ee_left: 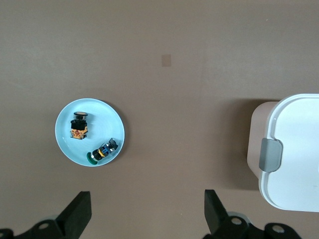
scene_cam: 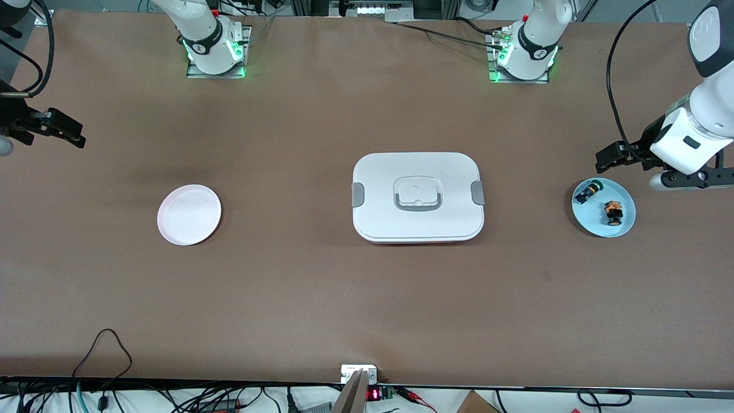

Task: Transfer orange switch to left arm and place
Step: 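Open the left gripper and raise it away from the plate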

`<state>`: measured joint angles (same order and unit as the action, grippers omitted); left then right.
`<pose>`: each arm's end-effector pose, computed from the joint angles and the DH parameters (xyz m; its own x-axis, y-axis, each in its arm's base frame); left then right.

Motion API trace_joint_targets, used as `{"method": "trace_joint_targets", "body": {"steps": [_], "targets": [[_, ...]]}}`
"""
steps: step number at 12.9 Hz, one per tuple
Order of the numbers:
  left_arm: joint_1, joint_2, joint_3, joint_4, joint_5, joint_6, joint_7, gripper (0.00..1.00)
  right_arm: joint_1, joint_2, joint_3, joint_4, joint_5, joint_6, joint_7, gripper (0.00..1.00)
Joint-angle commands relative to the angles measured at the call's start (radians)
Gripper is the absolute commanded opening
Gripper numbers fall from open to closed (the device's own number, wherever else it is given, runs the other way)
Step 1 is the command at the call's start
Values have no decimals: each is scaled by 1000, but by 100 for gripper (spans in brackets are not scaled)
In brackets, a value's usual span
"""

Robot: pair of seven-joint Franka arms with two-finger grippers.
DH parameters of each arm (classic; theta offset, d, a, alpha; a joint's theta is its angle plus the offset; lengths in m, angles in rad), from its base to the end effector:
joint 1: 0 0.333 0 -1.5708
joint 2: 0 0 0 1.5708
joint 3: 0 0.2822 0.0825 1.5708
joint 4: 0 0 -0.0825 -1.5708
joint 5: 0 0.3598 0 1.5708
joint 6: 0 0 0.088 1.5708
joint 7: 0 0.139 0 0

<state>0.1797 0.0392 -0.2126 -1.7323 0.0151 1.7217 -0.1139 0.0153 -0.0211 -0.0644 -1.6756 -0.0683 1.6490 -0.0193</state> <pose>0.5432 -0.0147 0.4781 0.9958 0.0784 -0.0478 0.0779 -0.9969 -0.0121 0.5281 -0.0352 0.5298 0.9997 -0.0245 -0.0070 -0.0240 -0.9975 0.0665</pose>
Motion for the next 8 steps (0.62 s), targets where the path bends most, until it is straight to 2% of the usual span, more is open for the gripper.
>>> {"method": "trace_joint_targets", "body": {"steps": [1, 8], "targets": [[-19, -13, 15, 14, -21, -17, 0, 100, -1, 1, 2, 22, 13, -21, -21, 100], [-22, -13, 13, 17, -21, -30, -3, 100, 2, 0, 5, 24, 15, -23, -10, 100]]}}
